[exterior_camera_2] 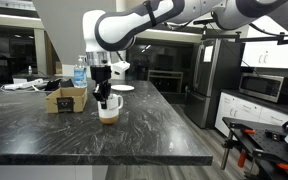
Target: Move the mug forward
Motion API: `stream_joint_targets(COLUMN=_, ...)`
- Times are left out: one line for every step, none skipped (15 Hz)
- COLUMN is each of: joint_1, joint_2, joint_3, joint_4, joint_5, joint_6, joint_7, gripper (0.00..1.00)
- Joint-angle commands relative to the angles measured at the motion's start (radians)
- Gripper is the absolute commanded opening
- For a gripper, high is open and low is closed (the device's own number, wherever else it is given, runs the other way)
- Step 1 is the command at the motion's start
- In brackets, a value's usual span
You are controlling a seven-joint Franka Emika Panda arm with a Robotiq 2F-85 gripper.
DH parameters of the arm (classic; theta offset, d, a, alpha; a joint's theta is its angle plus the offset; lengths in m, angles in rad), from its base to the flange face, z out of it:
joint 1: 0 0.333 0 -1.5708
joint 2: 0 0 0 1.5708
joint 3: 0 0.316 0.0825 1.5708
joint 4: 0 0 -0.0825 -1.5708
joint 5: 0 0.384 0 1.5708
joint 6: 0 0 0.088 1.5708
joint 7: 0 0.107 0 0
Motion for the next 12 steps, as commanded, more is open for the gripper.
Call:
stream_joint_targets(joint_1=-0.015, joint_2=-0.071, joint_3=-0.025, joint_4=-0.048, joint_5=-0.013, joint_6=-0.011, joint_7=0.012, gripper=0.03)
stream_joint_targets(joint_1=-0.036, joint_2=-0.092, joint_3=-0.023, joint_4=-0.069, joint_5=0.001, joint_6=-0.006, joint_7=0.003, gripper=0.03)
stream_joint_targets(joint_1=-0.057, joint_2=-0.113, joint_3=-0.017, joint_4=-0.089, joint_5=0.014, joint_6=-0.004, joint_7=-0.006, gripper=0.03)
stream_joint_targets(joint_1=-0.077, joint_2=-0.135, joint_3=-0.011, joint_4=-0.117, joint_5=0.026, joint_6=-0.001, joint_7=-0.013, gripper=0.03)
stream_joint_targets(joint_1=-0.097, joint_2=-0.165, joint_3=-0.006, joint_4=-0.165, joint_5=0.037, joint_6=0.011, joint_7=-0.022, gripper=0.03)
stream_joint_targets(joint_1=-0.111, joint_2=-0.191, joint_3=-0.002, joint_4=-0.213, joint_5=0.045, joint_6=0.021, joint_7=-0.024, gripper=0.03)
stream_joint_targets(joint_1=-0.127, joint_2=-0.224, joint_3=0.003, joint_4=-0.273, joint_5=0.057, joint_6=0.04, joint_7=-0.026, gripper=0.03)
stream_joint_targets(joint_1=-0.136, joint_2=-0.256, joint_3=0.002, joint_4=-0.332, joint_5=0.062, joint_6=0.062, joint_7=-0.022, gripper=0.03)
stream_joint_targets(joint_1=-0.144, joint_2=-0.283, joint_3=0.004, joint_4=-0.381, joint_5=0.071, joint_6=0.076, joint_7=-0.026, gripper=0.03)
stream_joint_targets(joint_1=-0.143, joint_2=-0.31, joint_3=-0.005, joint_4=-0.434, joint_5=0.064, joint_6=0.112, joint_7=-0.015, gripper=0.03)
stream_joint_targets(joint_1=-0.152, joint_2=-0.34, joint_3=-0.001, joint_4=-0.488, joint_5=0.073, joint_6=0.141, joint_7=-0.023, gripper=0.03)
stream_joint_targets(joint_1=-0.162, joint_2=-0.37, joint_3=0.002, joint_4=-0.543, joint_5=0.082, joint_6=0.175, joint_7=-0.029, gripper=0.03)
